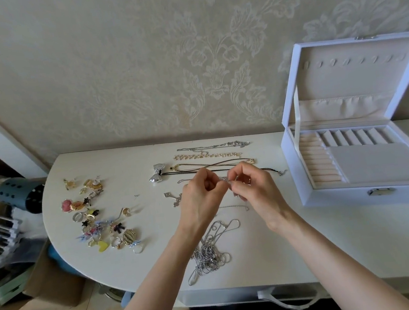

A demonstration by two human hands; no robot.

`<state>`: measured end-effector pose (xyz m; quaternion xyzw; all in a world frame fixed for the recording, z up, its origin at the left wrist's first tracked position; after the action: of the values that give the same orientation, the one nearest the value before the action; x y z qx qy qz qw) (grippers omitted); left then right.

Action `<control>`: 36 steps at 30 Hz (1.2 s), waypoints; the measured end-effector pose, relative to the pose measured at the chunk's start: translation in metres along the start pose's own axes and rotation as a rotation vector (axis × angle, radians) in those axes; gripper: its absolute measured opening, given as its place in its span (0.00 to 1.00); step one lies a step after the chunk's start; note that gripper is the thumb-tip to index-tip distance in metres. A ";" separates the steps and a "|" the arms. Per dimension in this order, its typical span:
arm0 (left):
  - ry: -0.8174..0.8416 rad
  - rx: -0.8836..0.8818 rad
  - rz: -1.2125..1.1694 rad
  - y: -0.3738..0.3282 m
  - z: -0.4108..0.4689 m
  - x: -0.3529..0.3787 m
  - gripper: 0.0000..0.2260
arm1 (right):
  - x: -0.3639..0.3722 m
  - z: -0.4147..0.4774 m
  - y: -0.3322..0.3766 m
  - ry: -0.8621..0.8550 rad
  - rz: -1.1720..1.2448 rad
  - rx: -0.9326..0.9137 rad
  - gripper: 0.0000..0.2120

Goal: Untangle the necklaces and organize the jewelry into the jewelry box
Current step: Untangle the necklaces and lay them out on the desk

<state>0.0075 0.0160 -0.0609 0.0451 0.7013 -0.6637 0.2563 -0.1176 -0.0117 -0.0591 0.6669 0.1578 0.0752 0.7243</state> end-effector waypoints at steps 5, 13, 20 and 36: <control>0.152 -0.024 -0.196 0.001 -0.001 0.004 0.07 | -0.003 0.002 0.000 -0.032 0.024 -0.028 0.07; 0.208 -0.025 -0.290 -0.003 -0.005 0.002 0.08 | -0.009 0.002 0.005 -0.109 -0.095 -0.083 0.03; 0.072 0.002 0.013 0.005 -0.001 -0.002 0.04 | -0.007 -0.001 0.012 -0.079 0.037 -0.078 0.04; 0.269 0.085 -0.192 -0.004 -0.006 0.004 0.07 | -0.011 0.001 0.009 -0.047 0.115 -0.011 0.02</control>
<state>0.0005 0.0204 -0.0588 0.0770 0.7017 -0.7021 0.0933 -0.1267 -0.0149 -0.0485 0.6726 0.1017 0.1016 0.7259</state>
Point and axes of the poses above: each hand's wrist, its own z-axis towards the middle knuckle, its own x-axis out of the palm, y = z × x, the point moved 6 cm from there along z, towards the middle knuckle, and after that the axes turned 1 degree about y, right-handed, at the moved point
